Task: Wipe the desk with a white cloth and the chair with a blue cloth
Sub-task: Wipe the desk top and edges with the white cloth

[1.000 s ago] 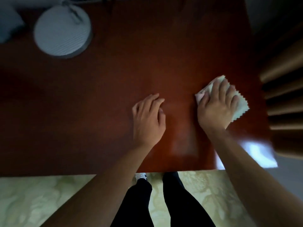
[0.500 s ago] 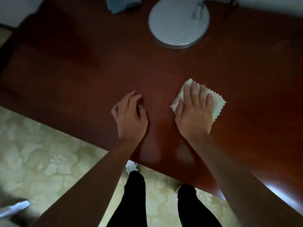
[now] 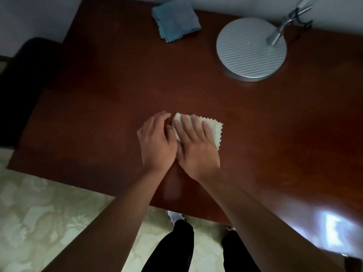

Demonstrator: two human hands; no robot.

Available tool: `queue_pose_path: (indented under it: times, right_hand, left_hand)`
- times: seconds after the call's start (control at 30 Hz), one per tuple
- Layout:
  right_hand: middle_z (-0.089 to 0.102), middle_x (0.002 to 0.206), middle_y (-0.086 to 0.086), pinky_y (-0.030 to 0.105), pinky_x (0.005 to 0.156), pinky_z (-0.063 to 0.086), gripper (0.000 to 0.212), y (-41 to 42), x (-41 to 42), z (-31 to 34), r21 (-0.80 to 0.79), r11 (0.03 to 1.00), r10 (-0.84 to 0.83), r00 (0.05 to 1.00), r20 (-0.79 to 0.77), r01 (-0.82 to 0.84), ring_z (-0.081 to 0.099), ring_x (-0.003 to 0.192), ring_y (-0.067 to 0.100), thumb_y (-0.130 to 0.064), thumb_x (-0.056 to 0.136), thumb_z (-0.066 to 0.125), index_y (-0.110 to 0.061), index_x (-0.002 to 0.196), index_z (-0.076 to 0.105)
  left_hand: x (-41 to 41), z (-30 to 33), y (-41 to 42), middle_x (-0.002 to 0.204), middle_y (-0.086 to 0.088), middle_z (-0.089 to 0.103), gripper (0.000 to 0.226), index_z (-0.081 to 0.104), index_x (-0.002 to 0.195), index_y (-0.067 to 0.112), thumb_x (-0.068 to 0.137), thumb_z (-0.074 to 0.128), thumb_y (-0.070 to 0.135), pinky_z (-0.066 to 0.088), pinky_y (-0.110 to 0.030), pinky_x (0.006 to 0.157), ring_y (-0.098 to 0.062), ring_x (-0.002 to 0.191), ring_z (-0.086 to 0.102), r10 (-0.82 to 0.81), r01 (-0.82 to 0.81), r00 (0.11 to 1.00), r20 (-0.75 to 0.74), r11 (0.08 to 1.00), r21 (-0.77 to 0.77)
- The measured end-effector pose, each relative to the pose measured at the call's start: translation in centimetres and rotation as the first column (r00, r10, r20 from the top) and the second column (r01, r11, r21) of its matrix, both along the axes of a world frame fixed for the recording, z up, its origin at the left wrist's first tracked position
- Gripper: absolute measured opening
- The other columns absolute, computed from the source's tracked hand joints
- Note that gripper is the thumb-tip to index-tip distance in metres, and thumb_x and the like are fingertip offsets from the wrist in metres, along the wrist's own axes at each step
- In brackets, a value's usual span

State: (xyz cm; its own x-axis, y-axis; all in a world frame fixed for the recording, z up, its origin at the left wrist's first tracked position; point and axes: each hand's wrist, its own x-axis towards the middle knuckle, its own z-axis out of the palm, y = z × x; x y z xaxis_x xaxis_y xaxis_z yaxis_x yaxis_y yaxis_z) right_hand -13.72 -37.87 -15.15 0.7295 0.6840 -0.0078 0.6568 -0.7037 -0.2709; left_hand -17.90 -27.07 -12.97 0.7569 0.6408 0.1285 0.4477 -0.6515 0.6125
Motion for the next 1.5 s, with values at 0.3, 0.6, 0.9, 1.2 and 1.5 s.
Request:
queue_pose_path:
  times: [0.3, 0.6, 0.9, 1.2, 1.5]
  right_hand:
    - [0.030, 0.156, 0.008, 0.048, 0.120, 0.016, 0.059, -11.9, 9.2, 0.7, -0.043, 0.960, -0.277, 0.961, -0.004, 0.277, 0.021, 0.147, 0.030, -0.040, 0.096, 0.025, -0.017, 0.149, 0.036]
    - [0.016, 0.162, 0.004, 0.044, 0.120, 0.008, 0.054, -14.4, 25.5, 0.2, -0.097, 0.906, -0.412, 0.911, 0.027, 0.413, 0.010, 0.149, 0.026, -0.036, 0.102, 0.025, -0.020, 0.154, 0.020]
    - [0.028, 0.158, 0.009, 0.049, 0.118, 0.017, 0.053, -12.6, 12.5, 0.4, -0.048, 0.992, -0.112, 0.993, 0.029, 0.113, 0.018, 0.148, 0.031, -0.033, 0.101, 0.027, -0.013, 0.150, 0.031]
    - [0.042, 0.150, 0.010, 0.046, 0.119, 0.022, 0.051, 0.0, 15.7, 0.7, 0.057, 0.932, 0.358, 0.933, -0.020, -0.357, 0.029, 0.144, 0.031, -0.029, 0.098, 0.031, -0.008, 0.143, 0.045]
    - [0.041, 0.151, 0.007, 0.042, 0.119, 0.017, 0.049, 8.9, 22.7, 0.6, 0.001, 0.976, 0.220, 0.975, 0.022, -0.220, 0.031, 0.142, 0.028, -0.026, 0.098, 0.034, -0.013, 0.144, 0.044]
  left_hand:
    - [5.9, -0.1, -7.0, 0.125, 0.003, 0.063, 0.033, 0.066, 0.110, 0.019, 0.079, 0.055, 0.013, 0.037, -0.037, 0.100, -0.016, 0.120, 0.055, -0.277, 0.275, 0.960, 0.043, 0.960, 0.058]
    - [8.4, -1.2, -10.7, 0.131, 0.000, 0.060, 0.033, 0.064, 0.117, 0.017, 0.085, 0.053, 0.014, 0.031, -0.037, 0.106, -0.017, 0.130, 0.050, -0.270, 0.274, 0.961, -0.062, 0.960, 0.067]
    - [9.2, -0.9, -8.3, 0.132, -0.004, 0.060, 0.032, 0.068, 0.112, 0.011, 0.084, 0.056, 0.005, 0.033, -0.037, 0.105, -0.021, 0.126, 0.053, 0.035, -0.036, 0.999, 0.024, 0.999, 0.023]
    - [6.6, -0.6, -2.0, 0.140, -0.004, 0.053, 0.032, 0.064, 0.120, 0.011, 0.090, 0.057, 0.003, 0.026, -0.028, 0.110, -0.021, 0.133, 0.044, 0.115, -0.115, 0.992, -0.051, 0.993, 0.013]
    - [5.8, -1.6, 4.1, 0.129, -0.011, 0.060, 0.027, 0.069, 0.113, 0.006, 0.088, 0.059, -0.001, 0.045, -0.044, 0.101, -0.026, 0.122, 0.054, -0.003, 0.000, 0.996, 0.090, 0.999, 0.037]
